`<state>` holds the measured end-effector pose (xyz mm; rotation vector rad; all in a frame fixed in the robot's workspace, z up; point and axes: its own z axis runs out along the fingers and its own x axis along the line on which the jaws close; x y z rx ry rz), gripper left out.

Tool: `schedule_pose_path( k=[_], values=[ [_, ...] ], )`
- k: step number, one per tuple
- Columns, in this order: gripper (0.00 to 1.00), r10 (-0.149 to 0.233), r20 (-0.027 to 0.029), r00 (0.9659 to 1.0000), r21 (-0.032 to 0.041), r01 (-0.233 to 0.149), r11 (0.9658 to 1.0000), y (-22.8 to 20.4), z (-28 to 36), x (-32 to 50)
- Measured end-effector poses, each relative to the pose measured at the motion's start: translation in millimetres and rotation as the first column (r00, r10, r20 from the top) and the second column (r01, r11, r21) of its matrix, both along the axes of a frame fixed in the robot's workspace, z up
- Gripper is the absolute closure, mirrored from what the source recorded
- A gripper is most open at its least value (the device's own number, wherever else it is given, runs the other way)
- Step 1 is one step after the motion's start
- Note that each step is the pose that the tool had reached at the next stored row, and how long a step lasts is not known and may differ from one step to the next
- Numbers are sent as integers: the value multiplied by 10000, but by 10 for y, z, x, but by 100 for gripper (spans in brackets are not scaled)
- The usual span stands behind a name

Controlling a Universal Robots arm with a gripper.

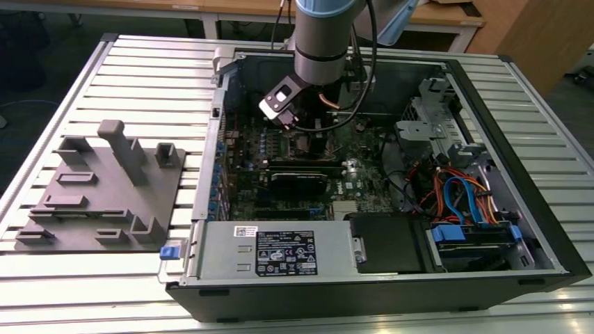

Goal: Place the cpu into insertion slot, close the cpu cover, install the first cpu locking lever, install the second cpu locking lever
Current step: 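Place the cpu into insertion slot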

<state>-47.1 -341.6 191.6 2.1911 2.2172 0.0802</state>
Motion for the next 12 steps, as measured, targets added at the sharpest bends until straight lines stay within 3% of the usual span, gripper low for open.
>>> schedule_pose_path(
  k=[12],
  values=[
    [38, -5, 1, 10000, 8, 5, 10000, 0, 6, -32]
  ],
)
